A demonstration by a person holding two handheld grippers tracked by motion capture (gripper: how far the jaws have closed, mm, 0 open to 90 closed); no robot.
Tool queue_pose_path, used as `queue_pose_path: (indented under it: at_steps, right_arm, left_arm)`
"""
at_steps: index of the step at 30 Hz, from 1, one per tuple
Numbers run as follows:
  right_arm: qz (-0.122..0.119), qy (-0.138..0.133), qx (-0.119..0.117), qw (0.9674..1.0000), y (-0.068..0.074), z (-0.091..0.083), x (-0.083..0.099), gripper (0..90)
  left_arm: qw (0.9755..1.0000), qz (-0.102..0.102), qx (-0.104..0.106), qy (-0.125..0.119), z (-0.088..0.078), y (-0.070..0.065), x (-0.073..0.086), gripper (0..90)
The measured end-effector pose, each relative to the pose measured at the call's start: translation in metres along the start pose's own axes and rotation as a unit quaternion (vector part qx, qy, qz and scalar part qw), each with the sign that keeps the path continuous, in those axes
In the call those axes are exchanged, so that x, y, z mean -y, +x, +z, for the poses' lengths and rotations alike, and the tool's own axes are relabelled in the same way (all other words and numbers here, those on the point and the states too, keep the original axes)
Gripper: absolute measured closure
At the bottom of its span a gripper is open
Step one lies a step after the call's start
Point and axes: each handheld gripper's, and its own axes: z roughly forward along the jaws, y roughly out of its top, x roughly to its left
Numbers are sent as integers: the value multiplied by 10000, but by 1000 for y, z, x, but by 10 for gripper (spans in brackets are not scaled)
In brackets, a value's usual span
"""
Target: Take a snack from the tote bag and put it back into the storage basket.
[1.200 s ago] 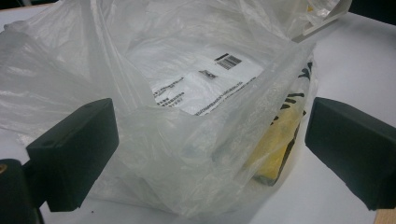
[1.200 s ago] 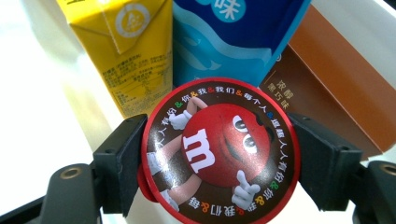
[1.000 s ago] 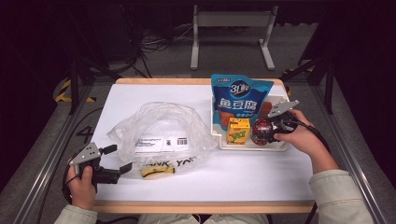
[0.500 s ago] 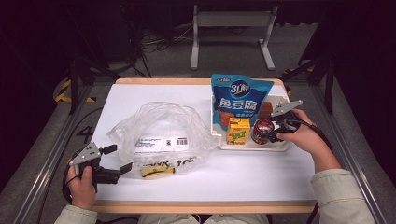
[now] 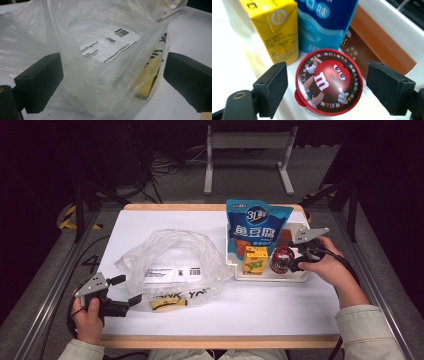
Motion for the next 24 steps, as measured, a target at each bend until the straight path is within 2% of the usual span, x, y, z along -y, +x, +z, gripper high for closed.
queue_pose_path:
  at_steps: [5, 11, 20, 24]
  right_arm:
    - [96, -274, 143, 9995, 5, -13, -4, 181]
    - [305, -637, 260, 9972, 17, -30, -6, 180]
    - [541, -1158, 94, 9918, 47, -52, -3, 181]
    - [526, -1308, 41, 9900, 56, -57, -4, 181]
  left_arm:
    - [10000, -2, -2, 11, -1, 0, 0, 34]
    - [10000, 2, 43, -2, 0, 0, 0, 34]
    - [10000, 26, 35, -1, -1, -2, 1, 33]
    - [10000, 26, 37, -14, -1, -2, 1, 33]
